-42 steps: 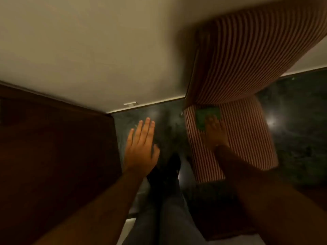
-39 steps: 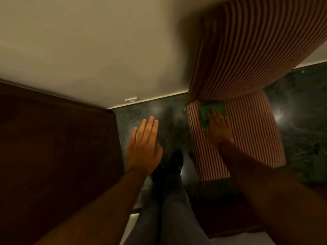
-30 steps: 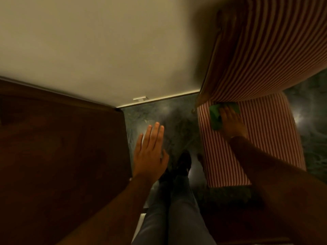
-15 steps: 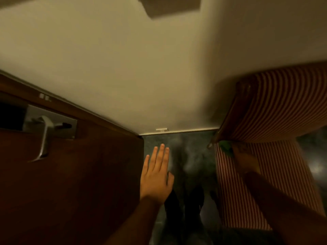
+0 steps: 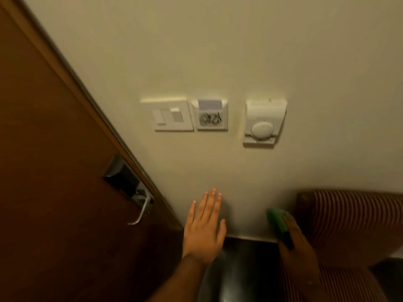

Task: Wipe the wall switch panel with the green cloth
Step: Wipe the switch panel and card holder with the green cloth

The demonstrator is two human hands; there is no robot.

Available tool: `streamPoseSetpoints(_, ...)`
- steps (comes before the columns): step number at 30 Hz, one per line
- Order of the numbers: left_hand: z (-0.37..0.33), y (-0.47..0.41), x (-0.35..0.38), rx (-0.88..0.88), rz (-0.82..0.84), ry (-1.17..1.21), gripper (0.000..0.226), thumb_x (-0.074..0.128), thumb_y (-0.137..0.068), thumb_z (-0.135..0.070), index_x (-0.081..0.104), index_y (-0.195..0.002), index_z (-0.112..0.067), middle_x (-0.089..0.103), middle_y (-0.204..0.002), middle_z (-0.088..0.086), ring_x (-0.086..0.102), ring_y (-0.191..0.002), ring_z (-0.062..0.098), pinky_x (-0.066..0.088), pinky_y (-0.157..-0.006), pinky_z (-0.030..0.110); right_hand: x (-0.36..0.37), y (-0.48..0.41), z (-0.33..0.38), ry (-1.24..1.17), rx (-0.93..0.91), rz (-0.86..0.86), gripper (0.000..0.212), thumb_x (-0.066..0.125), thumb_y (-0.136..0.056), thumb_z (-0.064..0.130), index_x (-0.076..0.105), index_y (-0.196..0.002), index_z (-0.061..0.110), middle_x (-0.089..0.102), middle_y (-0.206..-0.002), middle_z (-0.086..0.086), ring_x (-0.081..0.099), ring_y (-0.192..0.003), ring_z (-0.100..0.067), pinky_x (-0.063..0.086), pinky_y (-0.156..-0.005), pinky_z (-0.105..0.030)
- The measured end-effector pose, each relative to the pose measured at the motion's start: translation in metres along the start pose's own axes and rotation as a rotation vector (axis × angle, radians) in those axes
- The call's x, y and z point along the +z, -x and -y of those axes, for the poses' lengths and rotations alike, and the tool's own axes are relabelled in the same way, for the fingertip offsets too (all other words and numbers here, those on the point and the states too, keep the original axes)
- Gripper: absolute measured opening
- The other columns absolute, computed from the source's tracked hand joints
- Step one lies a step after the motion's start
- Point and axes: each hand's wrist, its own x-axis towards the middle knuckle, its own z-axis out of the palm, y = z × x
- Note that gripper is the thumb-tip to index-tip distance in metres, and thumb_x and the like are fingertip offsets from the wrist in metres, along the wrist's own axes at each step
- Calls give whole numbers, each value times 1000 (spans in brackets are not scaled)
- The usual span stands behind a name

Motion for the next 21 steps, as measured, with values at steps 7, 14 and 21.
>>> streamPoseSetpoints(7,52,-139,-115,-29,-356,1,77,32,-111,-46,7,-177,-16,0,-186,5,1,-171,21,-2,-137,43,-31,-32,130,-305,-371,-83,71,80,-92,1,53,-152,28,53,-158,10,48,-148,-1,37,-124,-17)
streamPoseSetpoints(14,79,-269,-202,64,-682,71,69,36,-114,-31,14,-176,-13,-1,-185,4,1,-172,25,-3,-138,45,-3,-77,219,-267,-696,-426,48,82,-86,3,69,-131,-5,67,-144,-16,63,-137,-30,48,-120,-44)
streamPoseSetpoints(21,91,-316,-191,104,-824,-41,68,35,-112,-31,15,-173,-12,17,-178,11,-22,-165,13,-8,-137,44,36,-122,251,-146,-725,-582,45,80,-72,-5,71,-113,11,61,-121,-6,60,-111,-27,52,-100,-43)
